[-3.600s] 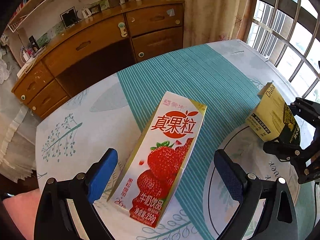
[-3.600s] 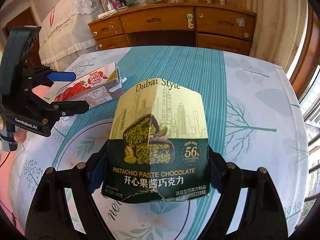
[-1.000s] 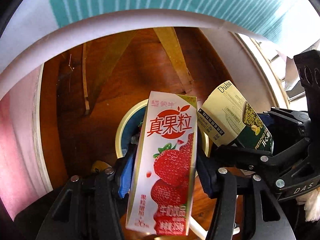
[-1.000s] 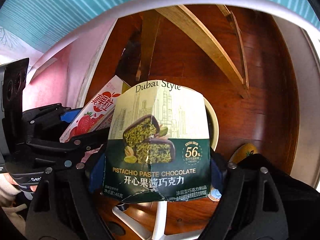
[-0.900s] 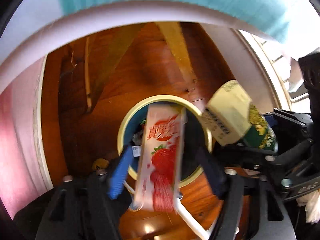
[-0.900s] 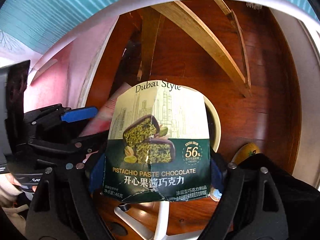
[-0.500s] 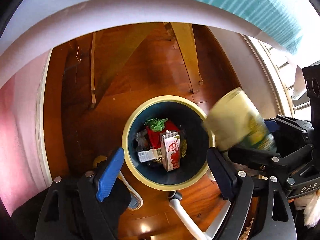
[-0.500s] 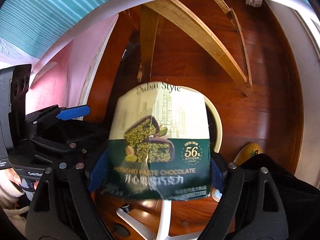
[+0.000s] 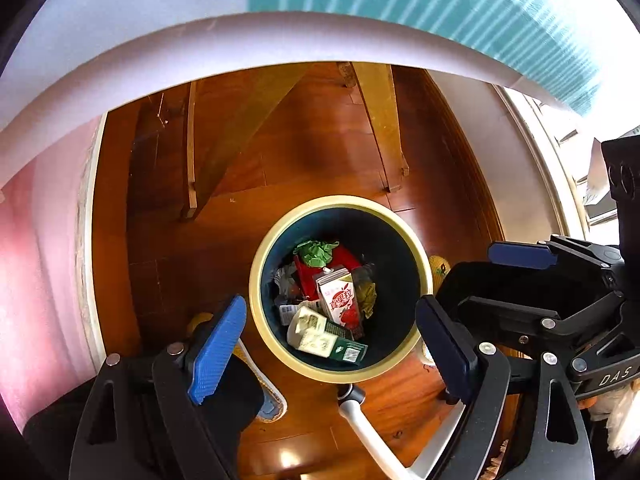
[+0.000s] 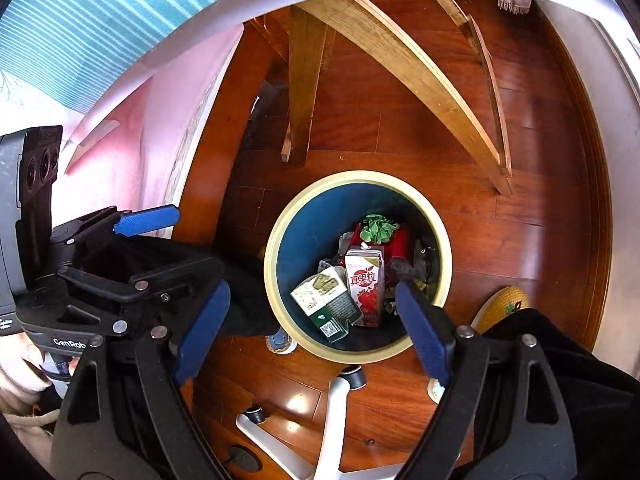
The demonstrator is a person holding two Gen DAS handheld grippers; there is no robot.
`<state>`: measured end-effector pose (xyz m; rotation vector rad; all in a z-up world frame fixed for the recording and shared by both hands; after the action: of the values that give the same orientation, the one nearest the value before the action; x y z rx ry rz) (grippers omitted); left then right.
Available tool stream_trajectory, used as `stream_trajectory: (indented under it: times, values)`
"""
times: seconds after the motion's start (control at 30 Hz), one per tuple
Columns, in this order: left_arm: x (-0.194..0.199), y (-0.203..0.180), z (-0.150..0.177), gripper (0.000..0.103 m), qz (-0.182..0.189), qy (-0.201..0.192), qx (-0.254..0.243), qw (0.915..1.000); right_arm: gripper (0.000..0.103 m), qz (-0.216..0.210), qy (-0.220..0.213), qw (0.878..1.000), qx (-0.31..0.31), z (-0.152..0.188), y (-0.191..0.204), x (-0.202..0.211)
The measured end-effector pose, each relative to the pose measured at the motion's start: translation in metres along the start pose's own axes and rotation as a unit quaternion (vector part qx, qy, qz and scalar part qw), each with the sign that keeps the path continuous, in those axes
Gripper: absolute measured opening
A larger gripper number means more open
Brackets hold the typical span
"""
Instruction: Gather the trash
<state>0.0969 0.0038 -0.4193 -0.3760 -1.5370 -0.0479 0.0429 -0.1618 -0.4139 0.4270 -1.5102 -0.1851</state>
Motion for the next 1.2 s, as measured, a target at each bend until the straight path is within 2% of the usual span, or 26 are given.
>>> stream_trajectory:
  times: [0.33, 0.57, 0.77, 1.0, 1.2]
  values:
    - [0.018, -0.006, 0.005, 0.088, 0.0, -0.018, 0.002, 0.9998, 0.083, 0.01, -0.021, 1.0, 0.01, 0.005, 0.008, 0.018]
    - [0.05, -0.015, 0.015, 0.088, -0.024, -0.045, -0.003, 0.9987, 0.083, 0.01, -0.035, 0.999, 0.018, 0.013, 0.019, 0.038]
    - [0.081, -0.02, 0.028, 0.088, -0.011, -0.059, 0.004, 0.9982, 0.083, 0.013, -0.056, 0.998, 0.021, 0.024, 0.032, 0.062]
    - [0.119, -0.034, 0.037, 0.088, -0.021, -0.069, -0.012, 0.9973, 0.083, 0.046, -0.075, 0.996, 0.031, 0.036, 0.048, 0.096]
    - [0.165, -0.048, 0.04, 0.088, -0.042, -0.097, -0.021, 0.9942, 0.083, 0.099, -0.101, 0.989, 0.049, 0.037, 0.07, 0.142]
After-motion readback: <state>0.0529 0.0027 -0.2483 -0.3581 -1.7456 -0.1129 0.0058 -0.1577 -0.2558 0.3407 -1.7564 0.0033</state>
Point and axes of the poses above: each gripper's, at about its wrist camera, not at the fingertips, and x roughly against the way its jaws point, y to its left, z to its underside, the point moved 6 cm from there along -x, roughly the way its jaws point, and after that the axes turned 13 degrees about y, right-handed, at the moved point
